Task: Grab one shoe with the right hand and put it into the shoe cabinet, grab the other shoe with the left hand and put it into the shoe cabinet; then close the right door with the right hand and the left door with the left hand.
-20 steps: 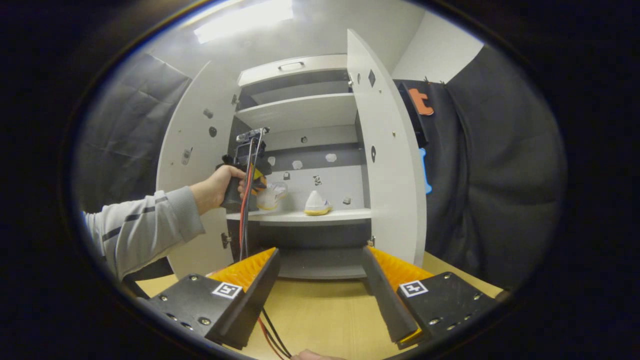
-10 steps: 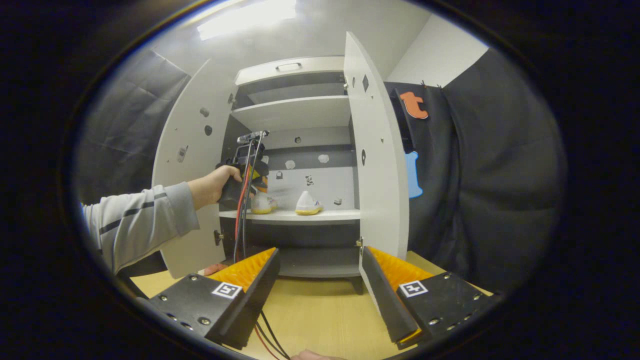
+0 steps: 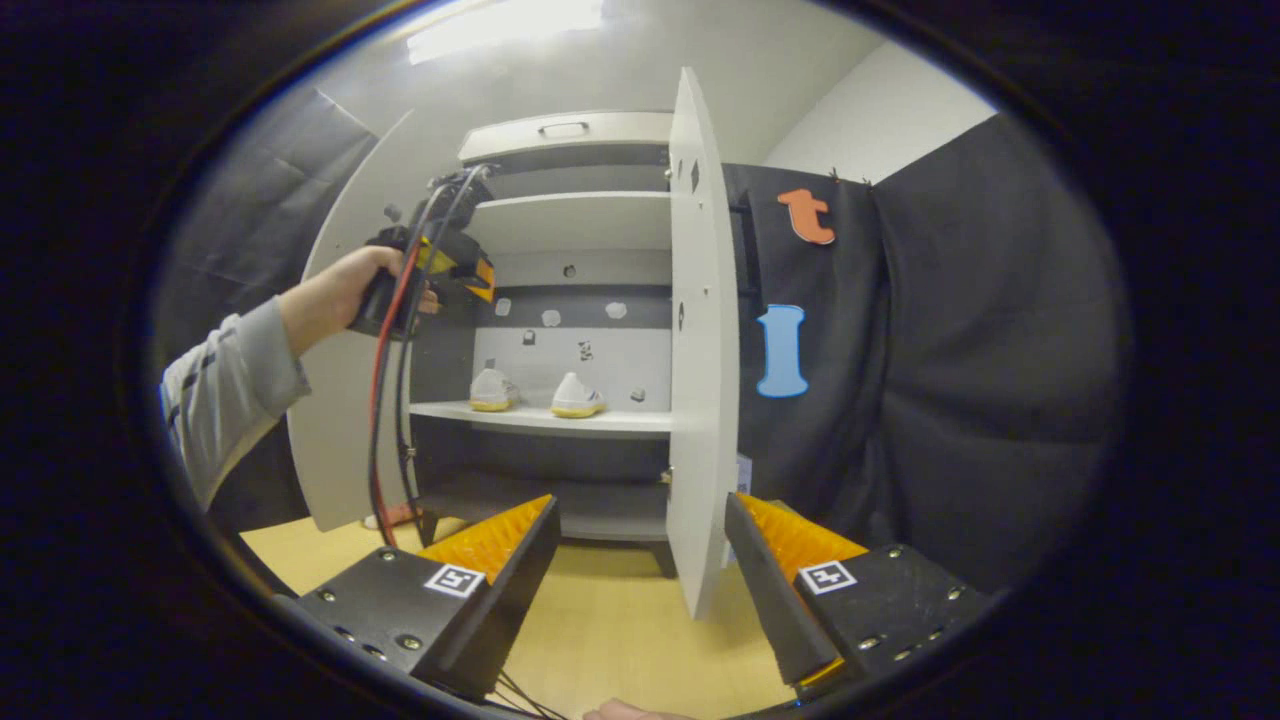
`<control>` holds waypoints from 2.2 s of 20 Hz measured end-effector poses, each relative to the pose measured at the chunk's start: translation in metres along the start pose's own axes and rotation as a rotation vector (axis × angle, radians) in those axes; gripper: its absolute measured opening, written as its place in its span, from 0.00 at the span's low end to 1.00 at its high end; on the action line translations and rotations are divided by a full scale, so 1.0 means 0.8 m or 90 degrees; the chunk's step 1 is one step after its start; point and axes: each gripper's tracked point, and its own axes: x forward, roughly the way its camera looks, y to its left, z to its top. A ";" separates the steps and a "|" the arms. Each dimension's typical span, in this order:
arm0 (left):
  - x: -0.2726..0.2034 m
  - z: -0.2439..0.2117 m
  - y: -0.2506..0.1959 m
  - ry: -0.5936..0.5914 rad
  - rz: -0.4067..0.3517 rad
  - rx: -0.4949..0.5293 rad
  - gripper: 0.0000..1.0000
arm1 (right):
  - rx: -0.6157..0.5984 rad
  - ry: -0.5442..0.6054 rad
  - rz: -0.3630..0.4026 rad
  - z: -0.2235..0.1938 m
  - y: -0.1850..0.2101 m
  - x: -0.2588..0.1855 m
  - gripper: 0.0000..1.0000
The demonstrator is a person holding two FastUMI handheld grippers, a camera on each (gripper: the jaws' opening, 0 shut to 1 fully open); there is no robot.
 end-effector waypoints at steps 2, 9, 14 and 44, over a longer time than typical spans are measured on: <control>-0.060 0.004 -0.012 -0.013 -0.050 -0.007 0.96 | -0.016 -0.007 -0.016 0.000 -0.020 -0.013 0.98; -0.229 -0.046 0.020 -0.024 -0.065 -0.002 0.96 | -0.035 0.001 -0.080 -0.008 -0.101 -0.050 0.98; -0.296 -0.065 0.065 -0.052 -0.025 -0.028 0.96 | -0.005 -0.016 -0.117 0.002 -0.144 -0.054 0.98; -0.461 -0.228 0.252 -0.005 -0.002 -0.070 0.96 | -0.007 0.054 -0.004 0.194 -0.166 0.194 0.87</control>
